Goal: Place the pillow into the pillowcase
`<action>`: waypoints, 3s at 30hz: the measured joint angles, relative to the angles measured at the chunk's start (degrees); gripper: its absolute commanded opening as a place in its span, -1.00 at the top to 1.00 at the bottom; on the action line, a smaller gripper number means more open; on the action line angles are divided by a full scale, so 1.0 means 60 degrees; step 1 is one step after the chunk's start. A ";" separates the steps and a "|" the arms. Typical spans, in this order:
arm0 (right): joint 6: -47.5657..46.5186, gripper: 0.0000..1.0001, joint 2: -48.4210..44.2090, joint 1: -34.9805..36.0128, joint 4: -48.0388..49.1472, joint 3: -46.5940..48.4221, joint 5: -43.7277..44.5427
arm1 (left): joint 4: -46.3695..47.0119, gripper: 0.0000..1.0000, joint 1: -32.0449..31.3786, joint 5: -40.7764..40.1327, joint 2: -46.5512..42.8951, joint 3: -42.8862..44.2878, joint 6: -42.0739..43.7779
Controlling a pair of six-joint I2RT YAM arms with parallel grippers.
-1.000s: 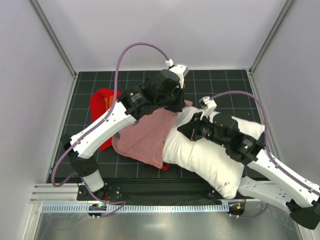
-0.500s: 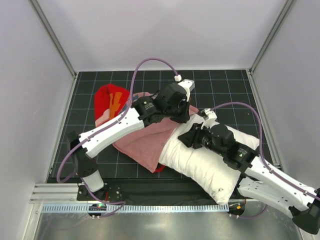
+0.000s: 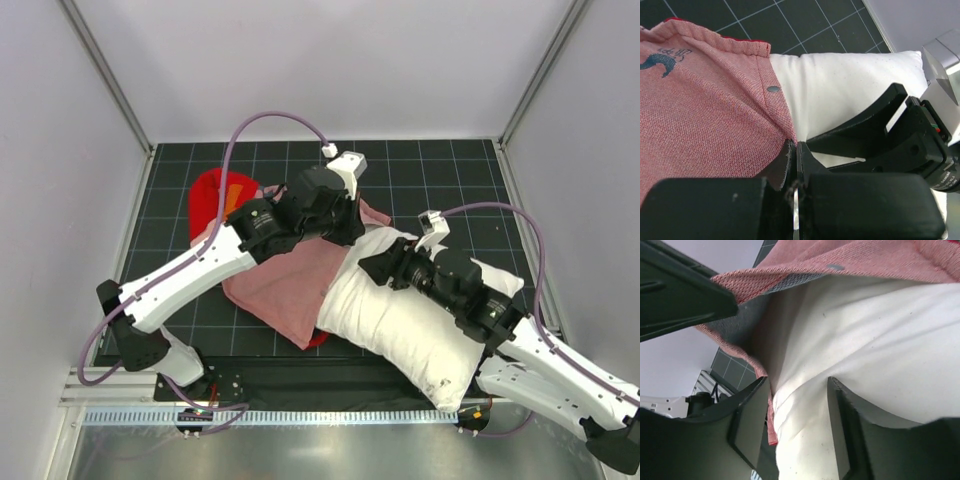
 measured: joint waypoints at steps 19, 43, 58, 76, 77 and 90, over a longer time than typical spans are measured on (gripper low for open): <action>0.0896 0.92 0.1650 -0.0313 0.1730 0.0401 -0.0321 | -0.0157 1.00 0.0000 -0.0186 -0.0630 -0.0120 0.0018; 0.5468 0.92 1.0105 -0.1344 1.6065 -0.3315 -0.1304 | 0.0412 0.99 -0.3577 -0.2776 0.3504 0.2619 0.0051; 0.4881 0.88 0.6517 -0.1836 1.4491 -0.4033 -0.2040 | 0.1676 0.96 -0.2747 -0.2922 -0.1534 -0.1898 -0.0769; 0.1246 -0.64 -0.1479 -0.2368 0.0514 -0.1286 0.1053 | 0.1883 0.96 -0.2619 -0.2936 -0.1548 -0.2291 -0.0605; 0.0969 -0.71 -0.1610 -0.2419 -0.0036 -0.0929 0.1290 | 0.1923 0.96 -0.2619 -0.2936 -0.1410 -0.2291 -0.0546; -0.1147 -0.99 0.1592 -0.5858 -0.3162 0.1606 -0.0215 | 0.2251 -0.76 -0.3049 -0.2473 0.0962 -0.2259 0.0084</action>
